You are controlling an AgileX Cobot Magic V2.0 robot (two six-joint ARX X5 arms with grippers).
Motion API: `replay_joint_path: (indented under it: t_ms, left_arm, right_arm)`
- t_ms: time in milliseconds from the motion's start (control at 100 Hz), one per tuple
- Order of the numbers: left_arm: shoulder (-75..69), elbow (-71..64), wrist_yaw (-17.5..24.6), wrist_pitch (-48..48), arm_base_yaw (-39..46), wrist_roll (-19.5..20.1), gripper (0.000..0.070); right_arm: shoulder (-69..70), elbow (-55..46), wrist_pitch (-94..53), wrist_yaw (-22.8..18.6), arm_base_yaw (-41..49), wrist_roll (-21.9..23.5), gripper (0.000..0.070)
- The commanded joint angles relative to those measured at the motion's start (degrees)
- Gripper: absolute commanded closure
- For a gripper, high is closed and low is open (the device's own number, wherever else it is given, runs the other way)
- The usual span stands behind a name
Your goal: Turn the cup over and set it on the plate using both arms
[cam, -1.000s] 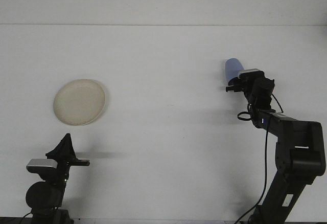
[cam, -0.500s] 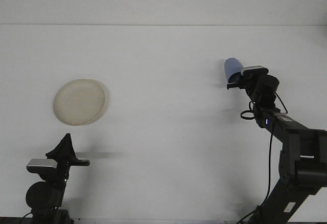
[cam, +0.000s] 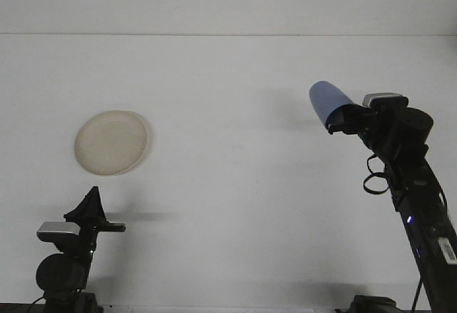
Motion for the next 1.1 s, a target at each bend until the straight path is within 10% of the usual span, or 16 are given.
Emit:
replay_joint_path:
  t_ms: [0, 260, 760, 1090]
  left_arm:
    - [-0.1, -1.1, 0.3, 0.6, -0.1, -0.1, 0.0686]
    - [-0.1, -1.1, 0.3, 0.6, -0.1, -0.1, 0.0686]
    - [-0.1, -1.1, 0.3, 0.6, -0.1, -0.2, 0.0686]
    - [-0.1, -1.1, 0.3, 0.6, -0.1, -0.5, 0.0686]
  right_arm:
    - [-1.9, 1.0, -4.8, -2.1, 1.5, 2.0, 0.0700]
    - [-3.5, 7.3, -32.5, -4.3, 12.7, -6.4, 0.0700]
    - [15.9, 29.0, -64.2, 15.6, 40.7, -14.5, 0.0700]
    - [29.7, 36.3, -67.2, 20.6, 50.8, -15.0, 0.0700]
